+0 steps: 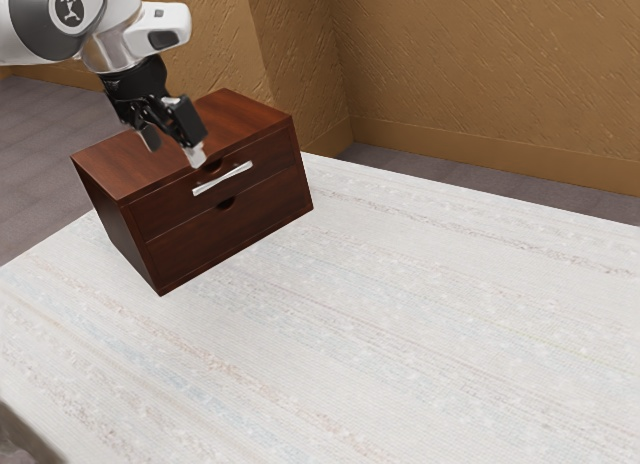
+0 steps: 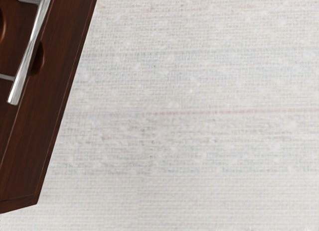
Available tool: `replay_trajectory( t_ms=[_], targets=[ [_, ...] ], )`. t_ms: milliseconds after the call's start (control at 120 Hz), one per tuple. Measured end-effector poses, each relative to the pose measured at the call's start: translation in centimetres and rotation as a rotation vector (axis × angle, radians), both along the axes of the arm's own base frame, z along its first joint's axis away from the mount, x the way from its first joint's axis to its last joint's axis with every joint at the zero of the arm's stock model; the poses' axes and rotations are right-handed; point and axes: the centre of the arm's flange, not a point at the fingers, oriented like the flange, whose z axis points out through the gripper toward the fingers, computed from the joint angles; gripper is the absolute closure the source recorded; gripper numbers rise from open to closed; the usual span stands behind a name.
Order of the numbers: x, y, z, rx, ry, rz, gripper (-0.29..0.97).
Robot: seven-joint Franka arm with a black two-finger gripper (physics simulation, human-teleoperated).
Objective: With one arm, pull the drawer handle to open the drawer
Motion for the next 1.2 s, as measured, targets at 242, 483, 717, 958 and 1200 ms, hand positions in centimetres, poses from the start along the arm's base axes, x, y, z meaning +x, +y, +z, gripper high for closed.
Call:
replay_trajectory(
  t_ms=[242, 483, 717, 958, 1200],
  targets=[
    [-1.2, 1.3, 3.1, -0.011, -0.060, -0.012, 0.00],
    [-4.6, -4.1, 12.2, 0.031, -0.209, -0.102, 0.00],
    [-4.7, -2.3, 12.0, 0.041, -0.211, -0.056, 0.00],
    [-3.8, -2.3, 10.7, 0.032, -0.200, -0.055, 0.00],
    [-5.3, 1.8, 4.1, -0.098, -0.054, 0.015, 0.00]
  ],
)
